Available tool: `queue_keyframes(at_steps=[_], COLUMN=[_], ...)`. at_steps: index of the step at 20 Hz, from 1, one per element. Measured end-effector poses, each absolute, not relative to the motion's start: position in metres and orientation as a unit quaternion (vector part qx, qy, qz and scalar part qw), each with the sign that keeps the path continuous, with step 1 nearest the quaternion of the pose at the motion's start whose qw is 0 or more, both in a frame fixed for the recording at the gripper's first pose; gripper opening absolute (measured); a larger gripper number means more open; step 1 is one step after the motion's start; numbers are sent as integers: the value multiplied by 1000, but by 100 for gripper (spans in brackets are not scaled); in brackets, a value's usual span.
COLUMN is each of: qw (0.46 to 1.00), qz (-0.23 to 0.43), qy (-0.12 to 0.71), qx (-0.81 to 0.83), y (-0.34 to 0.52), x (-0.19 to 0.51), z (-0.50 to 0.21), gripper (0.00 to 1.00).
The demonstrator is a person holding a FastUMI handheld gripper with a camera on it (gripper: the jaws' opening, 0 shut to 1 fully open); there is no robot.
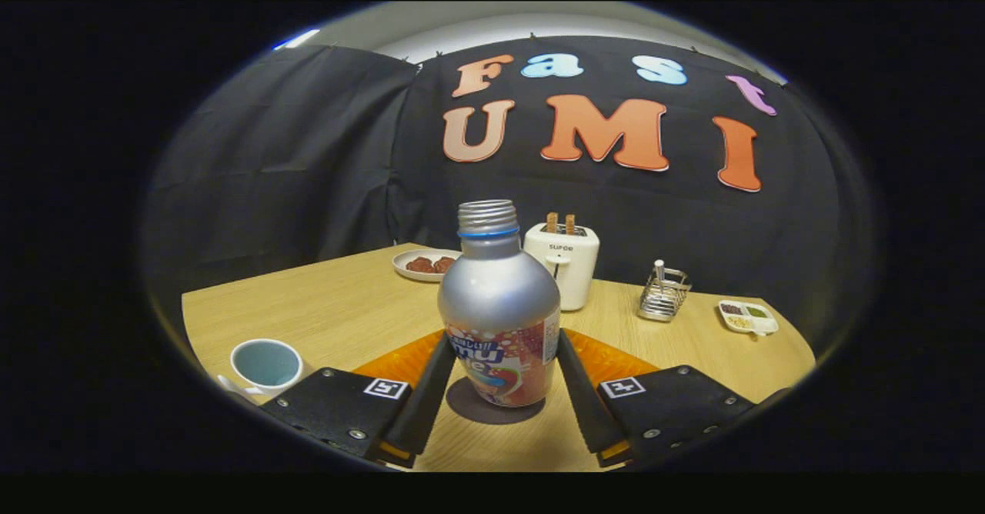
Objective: Take the bottle from table, then pour the juice into the cup, finally place the bottle on the coaster
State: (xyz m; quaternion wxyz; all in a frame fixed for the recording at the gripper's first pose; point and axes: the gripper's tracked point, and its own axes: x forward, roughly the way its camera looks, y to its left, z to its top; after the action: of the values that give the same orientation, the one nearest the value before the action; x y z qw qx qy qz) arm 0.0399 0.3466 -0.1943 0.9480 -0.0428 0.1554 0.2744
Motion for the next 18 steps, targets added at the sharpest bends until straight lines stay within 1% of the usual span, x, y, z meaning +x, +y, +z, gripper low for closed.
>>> queue_keyframes(at_steps=[12,18], qw=[935,937], qz=[286,288], qy=[210,198], qx=[20,2], y=[351,350], x=[36,35], z=[-218,-221], gripper=[76,76])
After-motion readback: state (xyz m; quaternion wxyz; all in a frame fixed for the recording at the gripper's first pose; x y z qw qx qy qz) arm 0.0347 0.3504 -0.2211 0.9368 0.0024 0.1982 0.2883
